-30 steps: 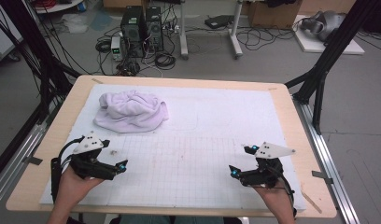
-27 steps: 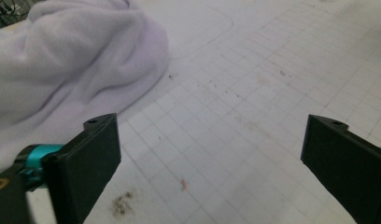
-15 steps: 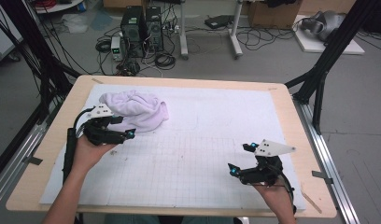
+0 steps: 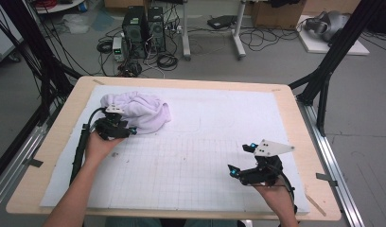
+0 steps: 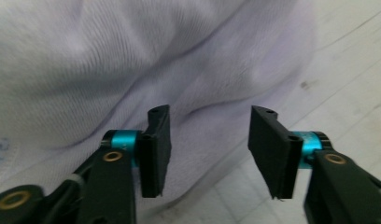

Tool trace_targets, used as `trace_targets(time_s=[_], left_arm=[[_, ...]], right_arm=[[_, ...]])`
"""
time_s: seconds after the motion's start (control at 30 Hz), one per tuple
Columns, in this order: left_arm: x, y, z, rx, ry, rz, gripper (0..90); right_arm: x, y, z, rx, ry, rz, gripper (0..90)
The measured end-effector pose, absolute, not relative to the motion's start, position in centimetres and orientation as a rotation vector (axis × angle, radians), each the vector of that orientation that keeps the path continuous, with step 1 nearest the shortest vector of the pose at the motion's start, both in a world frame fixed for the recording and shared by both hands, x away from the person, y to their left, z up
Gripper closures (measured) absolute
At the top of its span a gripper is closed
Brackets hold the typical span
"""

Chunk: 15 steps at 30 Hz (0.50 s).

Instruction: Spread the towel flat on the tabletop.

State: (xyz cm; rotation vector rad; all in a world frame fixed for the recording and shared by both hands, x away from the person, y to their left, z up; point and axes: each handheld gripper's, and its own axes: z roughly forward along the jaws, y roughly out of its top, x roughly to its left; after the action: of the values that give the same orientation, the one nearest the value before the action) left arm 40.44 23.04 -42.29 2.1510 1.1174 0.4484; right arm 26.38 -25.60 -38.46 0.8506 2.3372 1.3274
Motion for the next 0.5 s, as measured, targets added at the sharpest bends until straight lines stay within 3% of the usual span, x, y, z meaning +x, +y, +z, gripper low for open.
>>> trace_targets(time_s=[0.23,0.4,0.5], left_arm=[[40.79,22.34,-43.23,2.19,1.126,0.474,59.1],[40.76,22.33,-43.09,2.183,1.118,0.467,79.4],[40.61,22.38,-42.89,2.182,1.112,0.464,83.2]], right_arm=[[26.5,-25.58,-38.77,0.853,2.349,1.324,11.0],[26.89,-25.25,-38.77,0.848,2.352,1.333,11.0],[27.01,-25.03,-38.66,0.835,2.361,1.333,11.0]])
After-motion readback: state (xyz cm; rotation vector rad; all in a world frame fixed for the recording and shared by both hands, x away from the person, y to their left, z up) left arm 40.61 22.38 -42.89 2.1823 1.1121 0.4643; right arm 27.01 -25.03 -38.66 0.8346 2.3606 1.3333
